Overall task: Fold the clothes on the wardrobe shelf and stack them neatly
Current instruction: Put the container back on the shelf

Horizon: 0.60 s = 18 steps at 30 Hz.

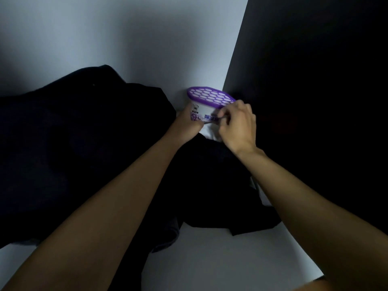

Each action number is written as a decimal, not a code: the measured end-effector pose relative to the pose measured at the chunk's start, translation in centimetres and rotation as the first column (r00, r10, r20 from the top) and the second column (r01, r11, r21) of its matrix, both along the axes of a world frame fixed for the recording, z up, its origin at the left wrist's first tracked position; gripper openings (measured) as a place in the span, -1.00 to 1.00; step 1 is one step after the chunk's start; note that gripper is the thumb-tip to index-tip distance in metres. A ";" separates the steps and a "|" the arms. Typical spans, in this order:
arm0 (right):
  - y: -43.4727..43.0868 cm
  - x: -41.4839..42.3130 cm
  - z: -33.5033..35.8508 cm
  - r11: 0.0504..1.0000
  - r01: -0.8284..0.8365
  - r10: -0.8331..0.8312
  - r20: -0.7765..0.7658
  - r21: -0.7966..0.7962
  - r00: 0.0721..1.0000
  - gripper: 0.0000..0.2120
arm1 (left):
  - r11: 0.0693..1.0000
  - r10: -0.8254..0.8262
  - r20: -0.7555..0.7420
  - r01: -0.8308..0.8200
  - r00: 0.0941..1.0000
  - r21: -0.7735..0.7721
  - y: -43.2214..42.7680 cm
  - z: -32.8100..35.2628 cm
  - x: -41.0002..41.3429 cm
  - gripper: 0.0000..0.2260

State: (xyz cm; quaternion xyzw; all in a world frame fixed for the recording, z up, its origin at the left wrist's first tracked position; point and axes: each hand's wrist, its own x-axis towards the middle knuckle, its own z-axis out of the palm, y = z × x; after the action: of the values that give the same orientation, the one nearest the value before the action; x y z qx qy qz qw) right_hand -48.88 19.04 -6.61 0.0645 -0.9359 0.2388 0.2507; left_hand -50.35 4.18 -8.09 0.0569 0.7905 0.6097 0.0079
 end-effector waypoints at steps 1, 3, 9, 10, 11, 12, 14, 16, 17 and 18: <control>0.3 0.0 0.0 1.000 0.014 -0.012 0.080 -0.016 0.997 -0.79 | 1.000 -0.012 0.003 0.012 1.000 -0.013 0.0 0.0 0.0 -0.34; 0.8 -0.6 -0.1 0.998 0.044 -0.032 0.221 -0.050 0.975 -0.76 | 0.997 -0.013 0.017 0.014 1.000 -0.069 -0.1 -0.3 -0.3 -0.35; 1.0 -1.9 0.2 0.991 0.027 0.023 0.366 -0.132 0.930 -0.73 | 0.995 -0.029 0.096 0.037 0.995 -0.091 0.1 -0.8 -2.0 -0.24; 0.9 -2.2 0.2 0.990 0.023 0.032 0.376 -0.142 0.926 -0.74 | 0.994 -0.034 0.096 0.043 0.995 -0.097 0.1 -0.8 -2.4 -0.23; 0.8 -2.5 0.2 0.989 0.019 0.038 0.385 -0.145 0.922 -0.75 | 0.993 -0.040 0.103 0.051 0.994 -0.107 0.1 -0.9 -2.7 -0.22; 0.7 -2.8 0.3 0.989 0.016 0.042 0.392 -0.145 0.919 -0.77 | 0.991 -0.049 0.115 0.062 0.992 -0.115 0.0 -1.0 -3.1 -0.21; 0.5 -3.2 0.3 0.987 0.033 0.032 0.400 -0.156 0.916 -0.77 | 0.990 -0.044 0.135 0.062 0.990 -0.128 0.1 -1.3 -3.6 -0.22; 0.4 -3.3 0.3 0.983 0.058 0.017 0.406 -0.173 0.914 -0.75 | 0.990 -0.032 0.147 0.051 0.989 -0.128 0.2 -1.5 -3.8 -0.25; 0.4 -3.3 0.3 0.983 0.062 0.016 0.415 -0.174 0.910 -0.74 | 0.991 -0.033 0.149 0.052 0.988 -0.124 0.3 -1.5 -3.7 -0.26; 0.4 -3.2 0.3 0.983 0.060 0.022 0.432 -0.175 0.902 -0.73 | 0.991 -0.028 0.147 0.048 0.989 -0.129 0.4 -1.4 -3.5 -0.26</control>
State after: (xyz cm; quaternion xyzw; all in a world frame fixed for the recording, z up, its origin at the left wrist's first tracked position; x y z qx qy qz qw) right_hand -52.10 19.43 -6.29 -0.0224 -0.9426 0.3301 0.0445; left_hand -53.87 4.55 -9.48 0.0268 0.8252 0.5585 0.0808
